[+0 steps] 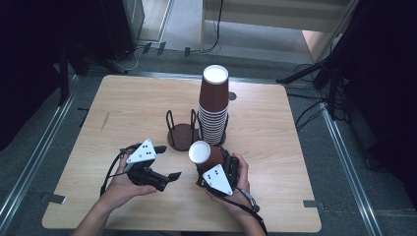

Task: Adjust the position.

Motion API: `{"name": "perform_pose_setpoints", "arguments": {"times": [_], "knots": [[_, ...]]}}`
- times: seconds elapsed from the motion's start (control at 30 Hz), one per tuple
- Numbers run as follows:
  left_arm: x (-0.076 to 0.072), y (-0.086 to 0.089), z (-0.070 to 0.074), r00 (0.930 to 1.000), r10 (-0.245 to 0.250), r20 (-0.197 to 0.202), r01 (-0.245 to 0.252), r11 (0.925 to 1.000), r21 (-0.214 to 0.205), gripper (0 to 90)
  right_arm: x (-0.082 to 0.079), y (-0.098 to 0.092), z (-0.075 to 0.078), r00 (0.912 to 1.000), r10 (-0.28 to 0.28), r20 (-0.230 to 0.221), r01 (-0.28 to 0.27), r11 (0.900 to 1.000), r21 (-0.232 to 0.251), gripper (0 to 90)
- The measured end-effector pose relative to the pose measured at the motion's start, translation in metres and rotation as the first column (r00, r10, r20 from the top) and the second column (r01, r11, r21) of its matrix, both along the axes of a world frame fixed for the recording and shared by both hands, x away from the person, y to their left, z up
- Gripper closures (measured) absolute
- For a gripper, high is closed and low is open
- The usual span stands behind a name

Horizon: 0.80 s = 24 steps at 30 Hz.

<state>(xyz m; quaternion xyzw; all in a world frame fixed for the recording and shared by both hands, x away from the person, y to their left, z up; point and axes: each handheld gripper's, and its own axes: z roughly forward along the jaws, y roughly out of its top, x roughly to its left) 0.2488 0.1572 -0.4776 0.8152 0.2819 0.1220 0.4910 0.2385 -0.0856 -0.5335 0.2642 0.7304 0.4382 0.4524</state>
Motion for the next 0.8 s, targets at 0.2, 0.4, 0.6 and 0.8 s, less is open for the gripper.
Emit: {"name": "perform_pose_setpoints", "arguments": {"times": [0.2,0.4,0.6,0.8], "knots": [[-0.002,-0.004,0.000,0.9999,-0.016,0.003,0.016,0.9999,0.004,2.8,-0.004,0.007,-0.001,0.9987,0.051,0.003,-0.051,0.9986,-0.017,12.0],[-0.005,-0.007,0.000,0.9993,-0.037,0.011,0.036,0.9991,0.021,3.4,-0.006,0.011,-0.004,0.9980,0.064,-0.001,-0.063,0.9973,-0.038,12.0],[-0.007,-0.011,-0.001,0.9980,-0.054,0.032,0.052,0.9974,0.050,4.9,-0.008,0.017,-0.007,0.9957,0.093,-0.004,-0.093,0.9936,-0.064,12.0],[-0.009,-0.012,-0.001,0.9964,-0.079,0.033,0.077,0.9955,0.056,6.4,-0.013,0.022,-0.009,0.9906,0.136,-0.008,-0.136,0.9872,-0.082,12.0]]}}
